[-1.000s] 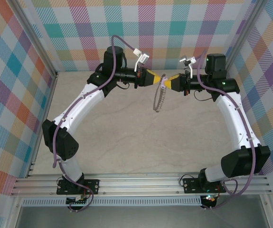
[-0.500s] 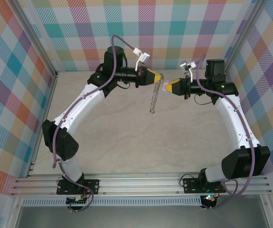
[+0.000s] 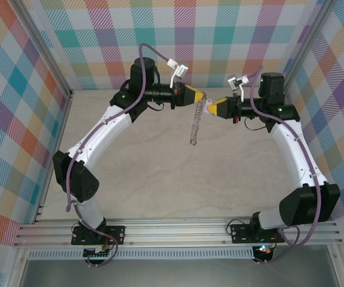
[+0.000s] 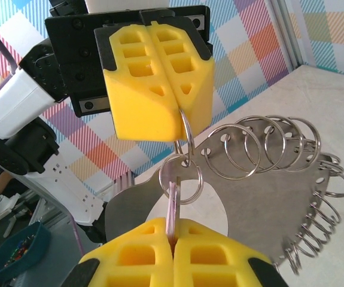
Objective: Put the keys on the keyring
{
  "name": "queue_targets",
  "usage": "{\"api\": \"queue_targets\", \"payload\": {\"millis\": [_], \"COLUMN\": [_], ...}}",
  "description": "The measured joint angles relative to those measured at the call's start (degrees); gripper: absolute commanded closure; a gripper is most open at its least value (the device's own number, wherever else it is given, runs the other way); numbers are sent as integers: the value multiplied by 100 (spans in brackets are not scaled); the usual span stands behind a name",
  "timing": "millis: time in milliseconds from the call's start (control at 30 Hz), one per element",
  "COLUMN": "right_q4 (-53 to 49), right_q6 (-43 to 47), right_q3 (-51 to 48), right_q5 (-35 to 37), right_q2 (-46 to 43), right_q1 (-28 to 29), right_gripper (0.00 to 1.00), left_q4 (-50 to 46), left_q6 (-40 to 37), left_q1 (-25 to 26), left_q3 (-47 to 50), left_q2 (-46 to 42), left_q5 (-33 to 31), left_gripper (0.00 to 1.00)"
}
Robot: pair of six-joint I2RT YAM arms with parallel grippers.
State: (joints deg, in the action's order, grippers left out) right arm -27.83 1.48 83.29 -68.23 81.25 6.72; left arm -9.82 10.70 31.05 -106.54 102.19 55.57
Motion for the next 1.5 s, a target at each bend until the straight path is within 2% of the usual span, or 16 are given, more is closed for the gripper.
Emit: {"api": "queue_targets", "payload": {"millis": [1067, 1500], "right_q4": [122, 79], "right_q6": [-125, -105], "right_q3": [-46, -46], "right_q5": [-146, 74], "right_q2": [79, 79], "right_q1": [199, 188], "right_gripper": [100, 100], "left_q4": [247, 240], "left_q6": [195, 149], "left_q1": [0, 0], "left_q3": [26, 66], "left_q2": [0, 0], "left_q5": [-39, -164], "left_gripper": [100, 100]}}
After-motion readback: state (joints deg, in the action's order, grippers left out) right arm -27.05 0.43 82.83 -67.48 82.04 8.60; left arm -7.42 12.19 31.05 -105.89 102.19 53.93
